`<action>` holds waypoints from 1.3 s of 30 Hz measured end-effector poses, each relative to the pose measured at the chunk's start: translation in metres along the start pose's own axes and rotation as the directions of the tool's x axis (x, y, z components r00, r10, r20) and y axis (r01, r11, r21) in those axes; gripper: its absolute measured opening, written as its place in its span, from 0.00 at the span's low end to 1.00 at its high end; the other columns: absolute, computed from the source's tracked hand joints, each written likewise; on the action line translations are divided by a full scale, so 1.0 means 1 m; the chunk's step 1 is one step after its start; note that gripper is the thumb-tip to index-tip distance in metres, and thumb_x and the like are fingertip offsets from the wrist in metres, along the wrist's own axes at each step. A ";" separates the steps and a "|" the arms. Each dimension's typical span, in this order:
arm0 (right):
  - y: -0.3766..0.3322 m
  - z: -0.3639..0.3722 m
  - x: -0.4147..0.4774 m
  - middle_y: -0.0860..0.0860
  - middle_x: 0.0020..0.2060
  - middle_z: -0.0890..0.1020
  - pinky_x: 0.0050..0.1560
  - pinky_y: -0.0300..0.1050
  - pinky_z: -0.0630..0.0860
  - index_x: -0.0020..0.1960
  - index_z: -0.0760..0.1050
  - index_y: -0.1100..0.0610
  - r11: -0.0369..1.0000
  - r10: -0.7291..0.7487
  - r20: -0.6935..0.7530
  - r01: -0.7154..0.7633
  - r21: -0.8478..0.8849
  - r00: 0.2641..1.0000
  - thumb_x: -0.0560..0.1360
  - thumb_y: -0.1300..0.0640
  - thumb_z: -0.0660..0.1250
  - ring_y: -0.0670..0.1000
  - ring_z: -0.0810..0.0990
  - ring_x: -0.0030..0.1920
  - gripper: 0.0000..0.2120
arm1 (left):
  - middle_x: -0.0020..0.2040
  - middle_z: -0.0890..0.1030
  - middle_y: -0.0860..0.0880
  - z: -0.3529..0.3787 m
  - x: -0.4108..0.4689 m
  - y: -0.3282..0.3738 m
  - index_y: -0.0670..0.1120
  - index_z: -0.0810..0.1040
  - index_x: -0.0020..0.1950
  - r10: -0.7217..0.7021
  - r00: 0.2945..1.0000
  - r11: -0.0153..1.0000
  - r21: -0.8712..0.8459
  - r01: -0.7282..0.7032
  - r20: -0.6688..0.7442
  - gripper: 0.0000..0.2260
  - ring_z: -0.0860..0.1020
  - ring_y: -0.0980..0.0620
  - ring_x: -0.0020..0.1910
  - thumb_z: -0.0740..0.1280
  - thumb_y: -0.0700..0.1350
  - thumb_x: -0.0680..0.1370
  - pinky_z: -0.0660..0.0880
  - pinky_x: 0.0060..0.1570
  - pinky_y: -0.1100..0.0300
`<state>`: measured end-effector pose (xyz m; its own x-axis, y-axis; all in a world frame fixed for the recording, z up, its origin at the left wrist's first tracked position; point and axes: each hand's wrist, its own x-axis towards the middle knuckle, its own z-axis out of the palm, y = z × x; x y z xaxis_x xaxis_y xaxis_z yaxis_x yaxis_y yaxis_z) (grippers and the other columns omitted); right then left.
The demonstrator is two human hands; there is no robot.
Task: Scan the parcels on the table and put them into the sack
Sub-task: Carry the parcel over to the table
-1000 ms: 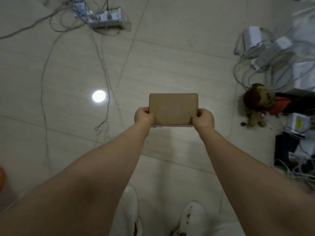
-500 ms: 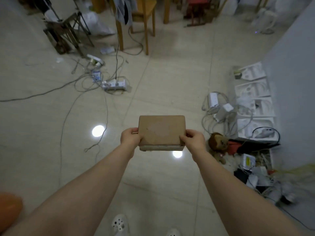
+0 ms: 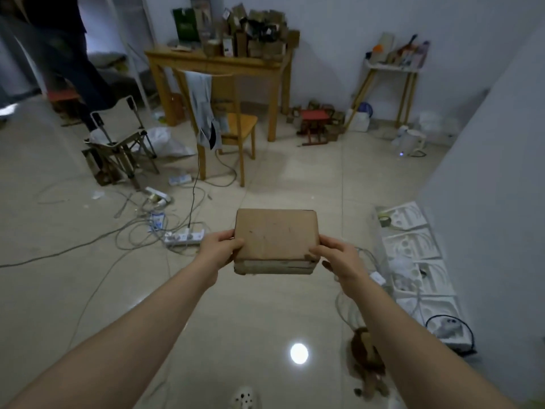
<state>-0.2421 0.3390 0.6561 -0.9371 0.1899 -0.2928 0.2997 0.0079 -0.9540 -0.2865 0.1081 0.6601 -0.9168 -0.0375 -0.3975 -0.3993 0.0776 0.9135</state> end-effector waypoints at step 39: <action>-0.334 -0.016 0.889 0.48 0.64 0.74 0.65 0.50 0.73 0.73 0.67 0.50 0.939 -0.330 0.017 0.330 -0.094 0.944 0.73 0.67 0.70 0.50 0.74 0.63 0.32 | 0.64 0.76 0.50 0.169 0.800 0.442 0.46 0.67 0.74 0.286 0.954 0.958 0.001 -0.288 0.092 0.29 0.75 0.50 0.59 0.72 0.39 0.74 0.76 0.48 0.62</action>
<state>-1.1722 0.5210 0.7154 -0.9864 0.1599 0.0370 -0.0106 0.1626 -0.9866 -1.1974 0.2804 0.7312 -0.9890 0.0782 -0.1255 -0.1187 0.0863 0.9892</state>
